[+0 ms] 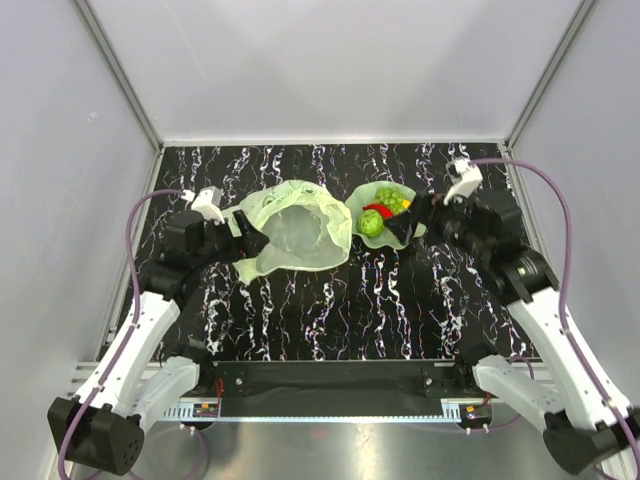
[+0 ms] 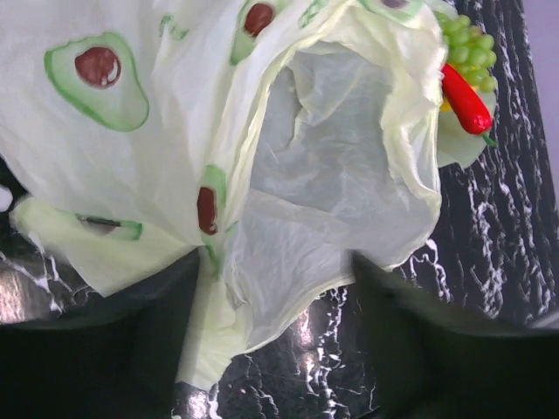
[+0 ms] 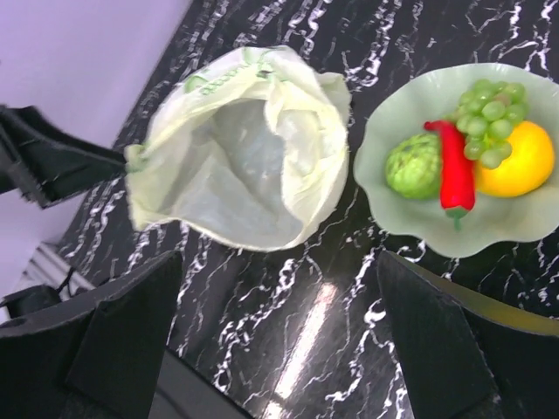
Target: Untie the knot of the plastic bag and take out the fruit
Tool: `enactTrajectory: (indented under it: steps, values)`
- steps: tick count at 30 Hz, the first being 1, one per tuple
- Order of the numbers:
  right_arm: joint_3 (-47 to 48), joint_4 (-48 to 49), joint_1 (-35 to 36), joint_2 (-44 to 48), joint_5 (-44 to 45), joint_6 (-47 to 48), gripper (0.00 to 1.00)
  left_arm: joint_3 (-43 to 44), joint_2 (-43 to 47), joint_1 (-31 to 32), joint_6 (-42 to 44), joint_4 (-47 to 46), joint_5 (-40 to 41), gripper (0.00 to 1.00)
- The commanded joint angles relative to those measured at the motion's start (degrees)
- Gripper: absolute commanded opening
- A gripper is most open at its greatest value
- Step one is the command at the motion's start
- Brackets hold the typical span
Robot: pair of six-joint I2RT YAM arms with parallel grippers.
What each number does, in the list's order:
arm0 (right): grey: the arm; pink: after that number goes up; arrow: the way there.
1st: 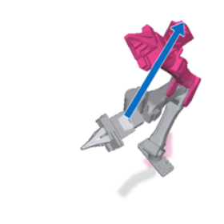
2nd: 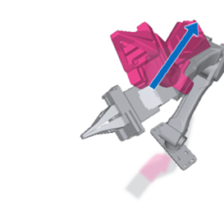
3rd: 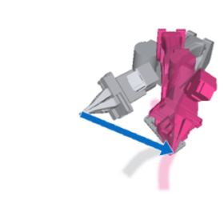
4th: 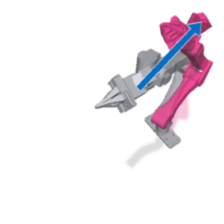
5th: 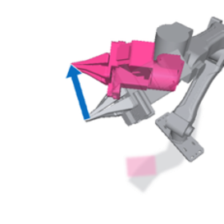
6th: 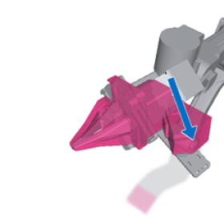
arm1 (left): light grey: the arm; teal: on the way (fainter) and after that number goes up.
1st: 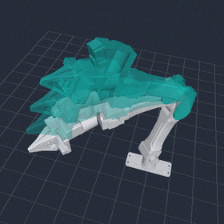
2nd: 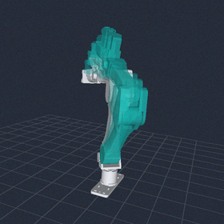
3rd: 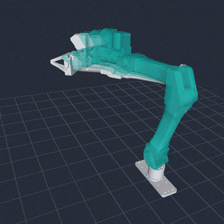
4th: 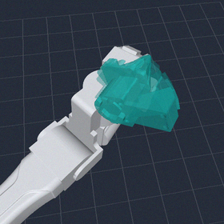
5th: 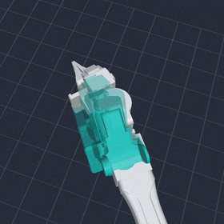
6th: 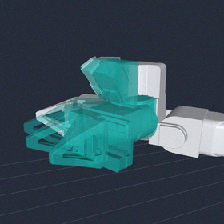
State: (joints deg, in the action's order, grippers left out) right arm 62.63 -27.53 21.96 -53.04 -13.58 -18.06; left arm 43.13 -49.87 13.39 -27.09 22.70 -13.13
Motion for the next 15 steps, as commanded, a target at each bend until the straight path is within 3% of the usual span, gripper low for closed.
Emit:
enactTrajectory:
  steps: [1, 5, 15]
  values:
    - [-2.68, 0.02, -0.16, 9.42, -4.35, -3.2, 1.0, 1.07, 3.72, -0.2, 2.74, -4.85, -5.07, 0.99]
    - [-1.64, -4.88, -0.16, 18.04, -1.45, -4.0, 1.0, 2.65, 6.97, -0.2, 4.68, -3.46, -4.63, 0.99]
    - [9.95, -15.53, -0.16, 27.54, 2.5, -3.2, 1.0, 7.13, 16.27, -0.2, 5.91, -0.37, -8.23, 0.99]
